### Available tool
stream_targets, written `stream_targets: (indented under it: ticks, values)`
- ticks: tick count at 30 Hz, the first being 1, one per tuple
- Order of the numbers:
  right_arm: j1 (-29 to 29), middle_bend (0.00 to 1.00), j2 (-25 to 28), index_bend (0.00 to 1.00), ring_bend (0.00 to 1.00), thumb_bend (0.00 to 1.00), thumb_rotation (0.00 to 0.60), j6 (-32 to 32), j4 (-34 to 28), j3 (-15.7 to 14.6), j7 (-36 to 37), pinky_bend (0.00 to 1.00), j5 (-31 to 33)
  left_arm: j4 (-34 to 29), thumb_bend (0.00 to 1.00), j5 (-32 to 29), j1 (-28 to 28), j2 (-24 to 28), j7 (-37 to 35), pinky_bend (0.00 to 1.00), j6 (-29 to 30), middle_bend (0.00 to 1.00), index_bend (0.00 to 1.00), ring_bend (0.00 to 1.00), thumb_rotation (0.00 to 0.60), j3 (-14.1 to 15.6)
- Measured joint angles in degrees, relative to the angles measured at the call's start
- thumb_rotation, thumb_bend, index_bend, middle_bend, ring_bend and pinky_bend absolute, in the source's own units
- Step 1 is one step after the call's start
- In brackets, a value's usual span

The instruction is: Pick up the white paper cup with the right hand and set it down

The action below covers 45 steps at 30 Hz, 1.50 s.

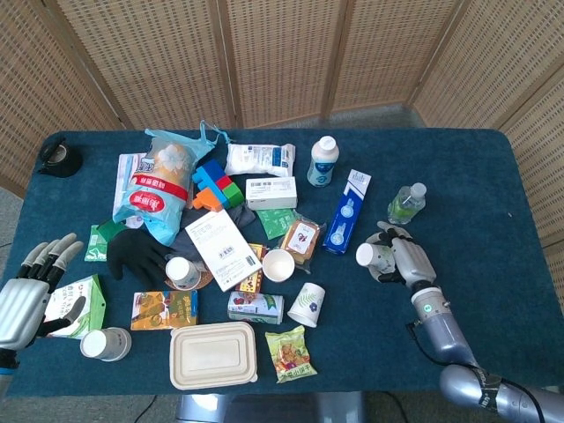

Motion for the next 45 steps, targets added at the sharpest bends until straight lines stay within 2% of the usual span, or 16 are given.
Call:
stream_targets:
  ticks: [4, 10, 20, 26, 30, 34, 38, 45]
  values:
    - [-1.2, 0.09, 1.5, 0.40, 0.00, 0.40, 0.600, -5.0, 1.4, 1.5, 11.5, 0.00, -4.1, -0.4, 0.44, 0.0, 0.2, 0.3, 0.3, 0.01, 0.2, 0.05, 0.00, 0.00, 0.600, 0.1]
    - [-2.2, 0.09, 2.1, 0.39, 0.00, 0.39, 0.600, -10.4, 4.9, 2.6, 24.3, 0.00, -10.1, -1.1, 0.44, 0.2, 0.3, 0.6, 1.1, 0.01, 0.4, 0.05, 0.00, 0.00, 0.600, 0.1]
    - [-2.6, 0.07, 0.6, 0.37, 0.00, 0.36, 0.600, -14.5, 12.6, 2.4, 42.3, 0.00, -21.4, -2.3, 0.44, 0.4, 0.7, 1.1, 2.3, 0.01, 0.9, 0.05, 0.00, 0.00, 0.600, 0.1]
    - [-2.0, 0.07, -0.2, 0.36, 0.00, 0.37, 0.600, -14.5, 17.9, -0.4, 54.0, 0.00, -31.5, -2.9, 0.44, 0.8, 0.6, 1.3, 2.9, 0.01, 0.9, 0.05, 0.00, 0.00, 0.600, 0.1]
    - [-1.3, 0.04, -0.6, 0.29, 0.00, 0.38, 0.600, -12.8, 21.6, -3.4, 60.8, 0.00, -37.0, -3.3, 0.44, 1.0, 0.7, 1.4, 3.2, 0.01, 1.2, 0.05, 0.00, 0.00, 0.600, 0.1]
    - [-0.4, 0.00, -0.7, 0.20, 0.00, 0.47, 0.600, -9.5, 24.8, -6.7, 66.1, 0.00, -41.1, -3.4, 0.44, 1.2, 0.7, 1.5, 3.2, 0.01, 1.3, 0.05, 0.00, 0.00, 0.600, 0.1]
    - [0.2, 0.00, -0.6, 0.14, 0.00, 0.52, 0.598, -6.8, 26.8, -9.2, 68.0, 0.00, -42.9, -3.4, 0.44, 1.4, 0.9, 1.5, 3.1, 0.01, 1.5, 0.05, 0.00, 0.00, 0.600, 0.1]
    - [0.5, 0.00, -0.1, 0.09, 0.00, 0.53, 0.565, -3.3, 27.9, -11.0, 68.3, 0.00, -43.0, -3.1, 0.44, 1.7, 1.1, 1.5, 2.5, 0.01, 1.9, 0.05, 0.00, 0.00, 0.600, 0.1]
